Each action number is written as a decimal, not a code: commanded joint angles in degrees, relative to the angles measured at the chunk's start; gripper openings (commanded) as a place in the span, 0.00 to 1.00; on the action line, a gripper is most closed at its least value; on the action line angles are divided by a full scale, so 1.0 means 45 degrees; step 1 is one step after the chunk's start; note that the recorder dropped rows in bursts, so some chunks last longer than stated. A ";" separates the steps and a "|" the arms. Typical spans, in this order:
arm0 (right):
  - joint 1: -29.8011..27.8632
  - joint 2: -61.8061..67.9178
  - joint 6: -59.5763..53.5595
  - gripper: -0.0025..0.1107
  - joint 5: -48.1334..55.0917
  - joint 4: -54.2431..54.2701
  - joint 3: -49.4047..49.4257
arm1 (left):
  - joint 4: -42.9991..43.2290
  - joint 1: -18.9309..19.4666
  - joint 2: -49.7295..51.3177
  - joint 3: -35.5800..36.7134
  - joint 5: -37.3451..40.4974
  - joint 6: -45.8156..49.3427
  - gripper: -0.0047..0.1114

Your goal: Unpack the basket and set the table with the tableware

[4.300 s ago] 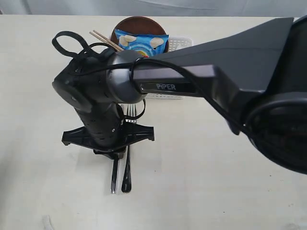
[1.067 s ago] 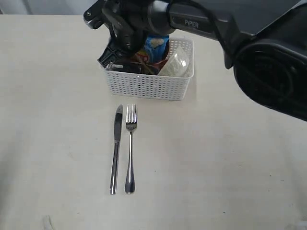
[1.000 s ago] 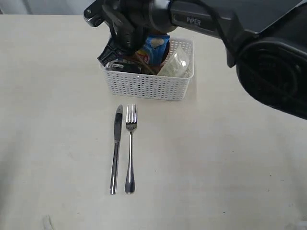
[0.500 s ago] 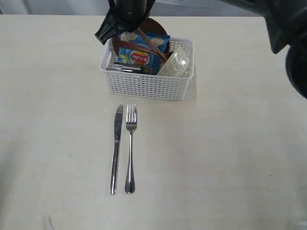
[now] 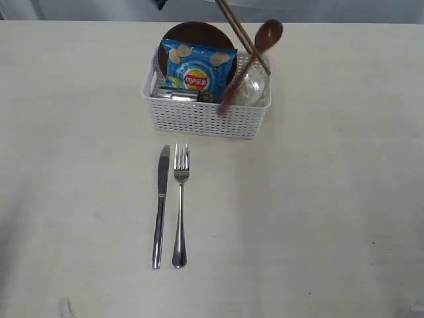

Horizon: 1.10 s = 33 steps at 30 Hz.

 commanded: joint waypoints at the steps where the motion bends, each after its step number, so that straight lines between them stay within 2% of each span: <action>1: -0.0086 -0.0400 -0.0239 0.02 0.0436 -0.0197 -0.0022 | -0.0138 0.0047 -0.0058 0.0033 -0.0092 0.0019 0.04; 7: -0.0272 -0.0511 -0.0462 0.02 0.1896 -0.0728 -0.0022 | -0.0138 0.0047 -0.0058 0.0033 -0.0092 0.0019 0.04; 11: -0.1001 -0.0560 0.0025 0.02 0.1917 -0.0749 0.0053 | -0.0138 0.0047 -0.0058 0.0033 -0.0092 0.0019 0.04; 15: -0.2346 -0.0588 0.0914 0.02 0.1917 -0.0332 0.0687 | -0.0138 0.0047 -0.0058 0.0033 -0.0092 0.0019 0.04; 18: -0.4195 -0.0587 0.0185 0.02 0.1917 0.2739 0.2393 | -0.0138 0.0047 -0.0058 0.0033 -0.0092 0.0019 0.04; 19: -0.4537 -0.0555 0.0023 0.02 0.1917 0.3059 0.2878 | -0.0138 0.0047 -0.0058 0.0033 -0.0092 0.0019 0.04; 22: -0.5695 -0.0402 0.0117 0.02 0.1917 0.2020 0.4831 | -0.0138 0.0047 -0.0058 0.0033 -0.0092 0.0019 0.04; 26: -0.6113 -0.0402 -0.0012 0.02 0.1701 0.1566 0.5900 | -0.0138 0.0047 -0.0058 0.0033 -0.0092 0.0019 0.04; 27: -0.6113 -0.0334 -0.0033 0.05 0.1370 0.1378 0.6149 | -0.0138 0.0047 -0.0058 0.0033 -0.0092 0.0019 0.04; 28: -0.6113 -0.0158 -0.0033 0.13 0.1314 0.1175 0.6306 | -0.0138 0.0047 -0.0058 0.0033 -0.0092 0.0019 0.04; 29: -0.6113 0.0119 -0.0062 0.25 0.1568 0.0985 0.6373 | -0.0138 0.0047 -0.0058 0.0033 -0.0092 0.0019 0.04; 31: -0.6113 0.0636 0.0336 0.56 0.1917 0.0307 0.6345 | -0.0138 0.0047 -0.0058 0.0033 -0.0092 0.0019 0.04; 32: -0.6084 0.0742 0.0561 0.63 0.1917 0.0043 0.6345 | -0.0138 0.0047 -0.0058 0.0033 -0.0092 0.0019 0.04; 33: -0.6084 0.0742 0.0458 0.64 0.1917 0.0074 0.6345 | -0.0138 0.0047 -0.0058 0.0033 -0.0092 0.0019 0.04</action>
